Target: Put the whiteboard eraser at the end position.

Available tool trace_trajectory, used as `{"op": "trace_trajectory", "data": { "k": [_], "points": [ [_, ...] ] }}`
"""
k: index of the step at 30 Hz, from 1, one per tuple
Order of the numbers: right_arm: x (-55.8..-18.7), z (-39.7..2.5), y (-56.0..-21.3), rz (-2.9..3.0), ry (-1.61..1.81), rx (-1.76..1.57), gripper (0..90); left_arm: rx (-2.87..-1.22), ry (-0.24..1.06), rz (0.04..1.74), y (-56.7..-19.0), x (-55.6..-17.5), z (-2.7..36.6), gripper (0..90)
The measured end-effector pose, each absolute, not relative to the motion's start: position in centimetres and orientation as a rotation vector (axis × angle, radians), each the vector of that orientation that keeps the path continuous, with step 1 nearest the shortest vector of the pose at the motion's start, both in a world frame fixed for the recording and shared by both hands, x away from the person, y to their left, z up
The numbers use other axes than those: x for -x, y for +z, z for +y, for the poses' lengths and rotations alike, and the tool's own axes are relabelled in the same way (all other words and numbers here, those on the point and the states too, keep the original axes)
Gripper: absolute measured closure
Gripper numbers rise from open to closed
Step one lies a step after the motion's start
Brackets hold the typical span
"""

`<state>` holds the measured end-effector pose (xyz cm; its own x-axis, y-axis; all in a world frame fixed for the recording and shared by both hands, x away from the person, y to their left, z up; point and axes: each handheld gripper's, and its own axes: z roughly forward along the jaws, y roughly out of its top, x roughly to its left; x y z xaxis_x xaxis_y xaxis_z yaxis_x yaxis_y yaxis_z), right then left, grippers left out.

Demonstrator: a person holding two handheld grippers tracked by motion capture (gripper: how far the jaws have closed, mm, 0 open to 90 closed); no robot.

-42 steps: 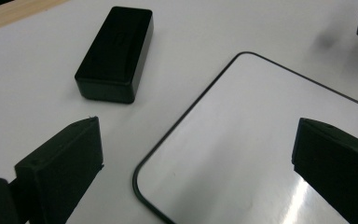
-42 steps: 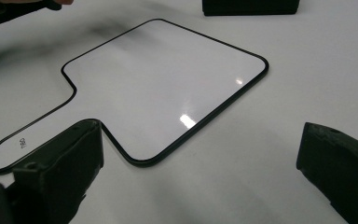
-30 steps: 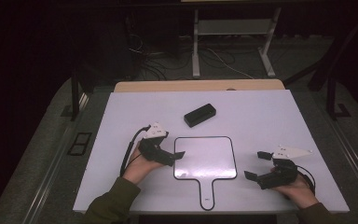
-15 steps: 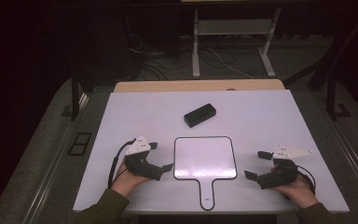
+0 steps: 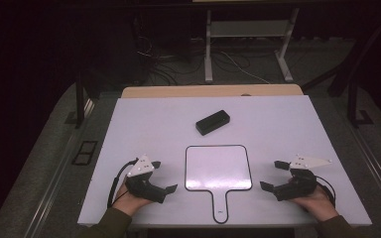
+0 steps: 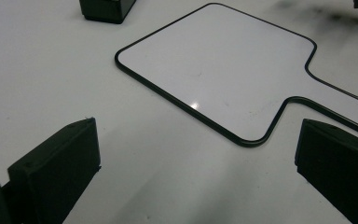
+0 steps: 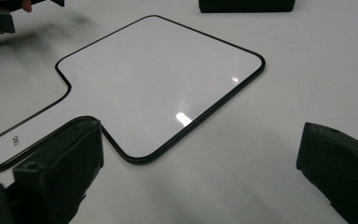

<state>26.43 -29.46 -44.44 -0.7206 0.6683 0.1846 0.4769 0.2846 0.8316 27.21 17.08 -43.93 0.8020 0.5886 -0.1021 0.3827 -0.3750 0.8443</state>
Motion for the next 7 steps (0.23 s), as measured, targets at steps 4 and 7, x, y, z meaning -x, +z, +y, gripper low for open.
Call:
{"op": "trace_trajectory", "data": {
  "k": [4,7],
  "points": [
    [-26.41,-29.45,-44.43,2.349,1.41,-1.064,0.0,-2.014,0.261,0.719,-43.97,-27.25,17.06,0.0],
    [-26.39,-29.54,-44.39,2.343,1.411,-1.069,0.0,-2.018,0.266,0.718,-43.87,-27.25,17.11,0.0]
  ]
}}
